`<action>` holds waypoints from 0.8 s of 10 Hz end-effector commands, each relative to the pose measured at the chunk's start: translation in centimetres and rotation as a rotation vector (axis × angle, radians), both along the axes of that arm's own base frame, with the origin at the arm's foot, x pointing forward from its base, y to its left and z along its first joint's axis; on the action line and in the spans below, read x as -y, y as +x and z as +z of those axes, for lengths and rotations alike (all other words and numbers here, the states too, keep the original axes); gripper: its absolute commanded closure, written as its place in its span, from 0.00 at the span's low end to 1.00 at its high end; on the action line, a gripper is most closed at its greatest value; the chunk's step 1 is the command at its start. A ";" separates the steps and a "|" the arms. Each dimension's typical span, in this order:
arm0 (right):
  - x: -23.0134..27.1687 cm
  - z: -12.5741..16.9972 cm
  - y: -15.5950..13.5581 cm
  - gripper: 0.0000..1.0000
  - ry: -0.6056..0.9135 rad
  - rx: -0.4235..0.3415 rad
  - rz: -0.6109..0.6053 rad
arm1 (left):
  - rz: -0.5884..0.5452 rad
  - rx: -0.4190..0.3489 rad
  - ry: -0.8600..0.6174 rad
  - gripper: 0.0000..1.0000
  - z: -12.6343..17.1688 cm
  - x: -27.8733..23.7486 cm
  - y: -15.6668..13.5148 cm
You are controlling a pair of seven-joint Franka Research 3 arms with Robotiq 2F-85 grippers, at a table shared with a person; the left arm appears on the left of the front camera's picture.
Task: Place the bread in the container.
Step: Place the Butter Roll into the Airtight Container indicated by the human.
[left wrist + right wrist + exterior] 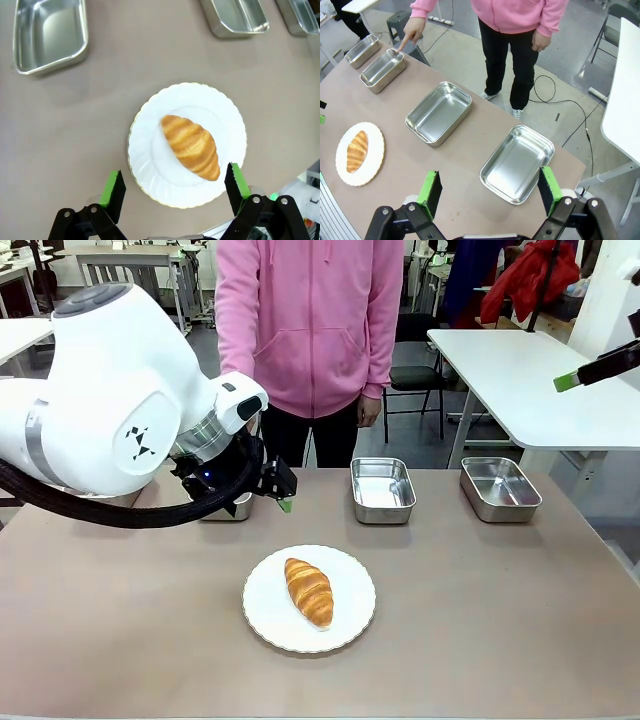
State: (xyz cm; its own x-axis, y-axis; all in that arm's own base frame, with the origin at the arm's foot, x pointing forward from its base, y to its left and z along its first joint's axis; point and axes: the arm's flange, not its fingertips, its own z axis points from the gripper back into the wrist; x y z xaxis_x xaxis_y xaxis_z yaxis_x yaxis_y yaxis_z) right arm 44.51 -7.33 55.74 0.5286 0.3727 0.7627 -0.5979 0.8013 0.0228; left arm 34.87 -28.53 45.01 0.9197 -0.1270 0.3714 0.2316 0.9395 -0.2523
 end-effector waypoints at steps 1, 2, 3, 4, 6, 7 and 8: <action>0.0 0.1 0.1 0.00 0.015 0.008 0.005 | -0.037 0.008 0.007 0.00 0.0 -0.8 -0.4; 0.0 0.1 0.1 0.00 0.015 0.008 0.005 | -0.037 0.008 0.007 0.00 0.0 -0.8 -0.4; 0.0 0.1 0.1 0.00 0.015 0.008 0.005 | -0.016 0.002 0.000 0.00 0.1 0.2 -0.3; 0.0 0.1 0.1 0.00 0.015 0.008 0.005 | -0.002 -0.023 0.042 0.00 -1.2 2.6 -1.0; 0.0 0.1 0.1 0.00 0.015 0.008 0.005 | 0.186 -0.034 0.077 0.00 -2.3 4.4 -1.3; 0.0 0.1 0.1 0.00 0.015 0.008 0.005 | 0.281 -0.069 0.072 0.00 -3.2 5.0 -1.3; 0.0 0.1 0.1 0.00 0.015 0.008 0.005 | 0.365 -0.092 0.068 0.00 -4.2 5.4 -1.3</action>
